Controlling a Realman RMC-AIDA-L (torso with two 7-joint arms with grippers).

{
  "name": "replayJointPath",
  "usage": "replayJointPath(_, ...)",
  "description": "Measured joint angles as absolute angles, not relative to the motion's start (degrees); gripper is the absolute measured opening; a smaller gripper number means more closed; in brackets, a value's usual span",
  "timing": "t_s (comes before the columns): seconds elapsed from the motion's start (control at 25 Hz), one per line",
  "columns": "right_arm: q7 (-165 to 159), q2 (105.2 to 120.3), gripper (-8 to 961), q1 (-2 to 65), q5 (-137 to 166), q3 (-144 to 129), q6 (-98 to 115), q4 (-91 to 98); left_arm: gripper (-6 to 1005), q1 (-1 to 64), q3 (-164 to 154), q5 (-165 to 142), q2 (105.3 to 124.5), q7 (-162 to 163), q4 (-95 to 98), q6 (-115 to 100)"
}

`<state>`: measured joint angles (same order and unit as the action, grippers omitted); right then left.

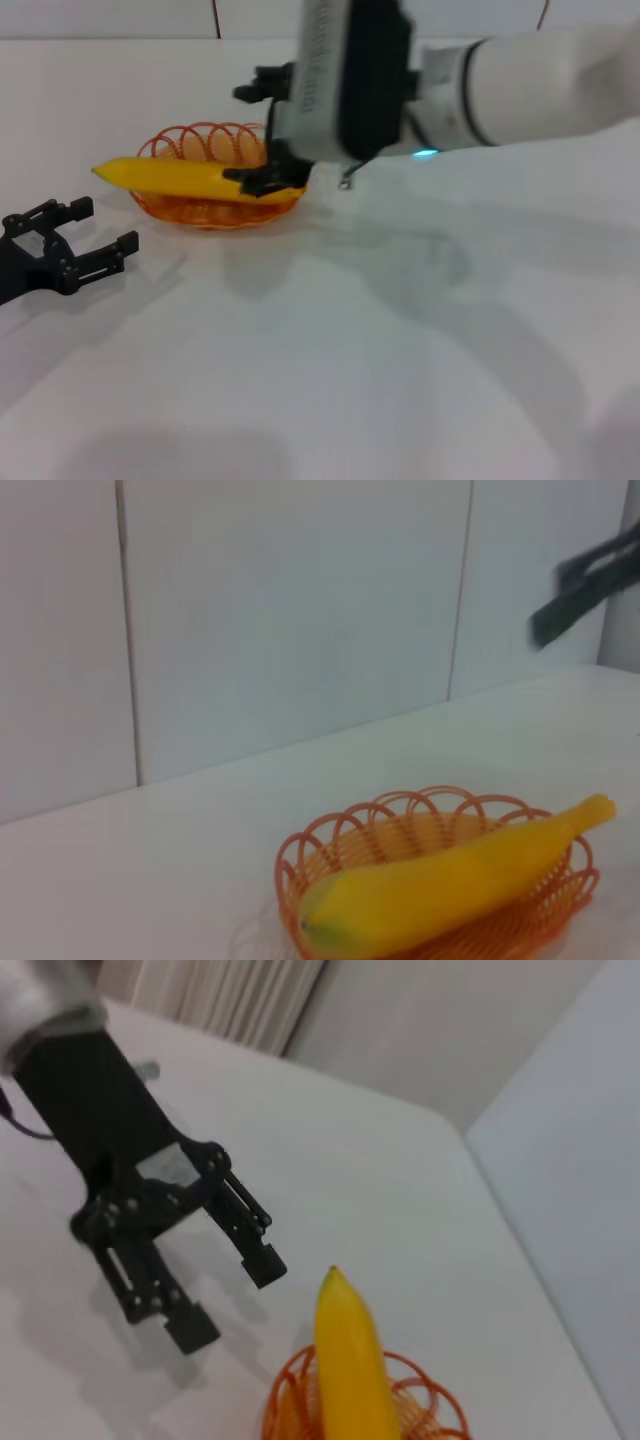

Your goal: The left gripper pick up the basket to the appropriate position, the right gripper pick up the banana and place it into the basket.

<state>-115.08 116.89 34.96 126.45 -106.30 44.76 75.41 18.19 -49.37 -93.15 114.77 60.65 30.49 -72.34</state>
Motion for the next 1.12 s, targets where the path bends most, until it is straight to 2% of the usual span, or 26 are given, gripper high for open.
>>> replayJointPath(0.2,-111.71,116.89,857,27.13,124.57,-98.52,53.78,84.43,829,18.18,-49.38,-93.16,114.77,60.65,30.49,-72.34)
replayJointPath(0.32,-107.31,116.90,855,25.50,118.89,-95.46,57.66,82.85,828,18.06,-49.39,-92.95,114.78,60.33,30.49,-72.33)
replayJointPath(0.92,-81.62,116.81,851,28.05,96.00,-84.49,63.23,52.65,829,18.07,-49.39,-92.71,114.96,59.65,30.76,-72.33)
replayJointPath(1.12,-74.74,116.80,851,28.24,91.14,-82.82,63.65,45.67,828,18.45,-49.39,-92.61,115.62,58.15,30.85,-72.33)
